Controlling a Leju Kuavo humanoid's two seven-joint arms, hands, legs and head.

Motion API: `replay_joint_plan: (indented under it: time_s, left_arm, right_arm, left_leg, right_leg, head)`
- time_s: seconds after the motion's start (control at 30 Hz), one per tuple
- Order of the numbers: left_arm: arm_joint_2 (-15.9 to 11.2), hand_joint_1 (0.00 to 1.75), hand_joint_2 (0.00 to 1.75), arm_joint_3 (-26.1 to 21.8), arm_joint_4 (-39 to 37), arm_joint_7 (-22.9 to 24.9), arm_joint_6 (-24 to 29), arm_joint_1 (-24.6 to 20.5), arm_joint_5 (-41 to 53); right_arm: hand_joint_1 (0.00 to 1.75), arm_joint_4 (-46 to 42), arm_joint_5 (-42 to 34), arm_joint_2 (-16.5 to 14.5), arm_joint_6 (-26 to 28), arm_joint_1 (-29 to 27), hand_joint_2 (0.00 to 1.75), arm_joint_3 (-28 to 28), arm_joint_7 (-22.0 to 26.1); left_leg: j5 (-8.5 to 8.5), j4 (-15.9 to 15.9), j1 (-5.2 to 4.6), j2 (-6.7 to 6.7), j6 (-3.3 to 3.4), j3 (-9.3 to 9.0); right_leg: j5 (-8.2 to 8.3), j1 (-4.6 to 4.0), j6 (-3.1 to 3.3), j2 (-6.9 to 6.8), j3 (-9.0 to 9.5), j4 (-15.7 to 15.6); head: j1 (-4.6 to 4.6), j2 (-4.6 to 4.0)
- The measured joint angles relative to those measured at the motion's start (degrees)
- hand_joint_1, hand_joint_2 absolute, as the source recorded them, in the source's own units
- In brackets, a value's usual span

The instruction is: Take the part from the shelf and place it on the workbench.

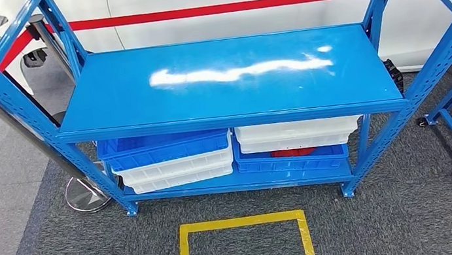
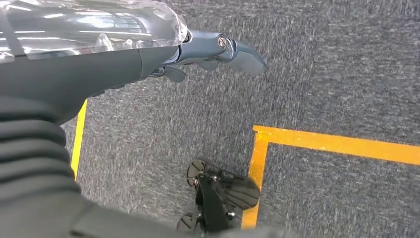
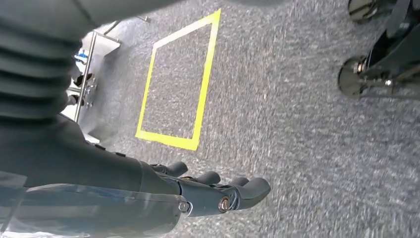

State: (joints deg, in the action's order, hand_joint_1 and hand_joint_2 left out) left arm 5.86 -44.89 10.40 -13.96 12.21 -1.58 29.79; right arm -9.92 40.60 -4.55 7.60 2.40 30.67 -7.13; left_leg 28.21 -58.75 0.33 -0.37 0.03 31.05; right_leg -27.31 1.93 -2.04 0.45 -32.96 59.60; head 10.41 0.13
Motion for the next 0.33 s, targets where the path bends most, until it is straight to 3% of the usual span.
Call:
replay_joint_plan:
  time_s: [0.33]
  left_arm:
    - [0.04, 0.00, 1.75, -0.31, 0.00, 1.22, 0.67, -0.02, 0.03]
  right_arm:
    - [0.00, 0.00, 0.75, 0.00, -0.74, 0.17, 1.75, 0.00, -0.93]
  left_leg:
    - [0.07, 0.05, 0.08, 0.00, -0.17, -0.04]
  right_leg:
    - [-0.07, -0.07, 0.11, 0.00, 0.08, 0.01]
  head:
    - [-0.01, 0.00]
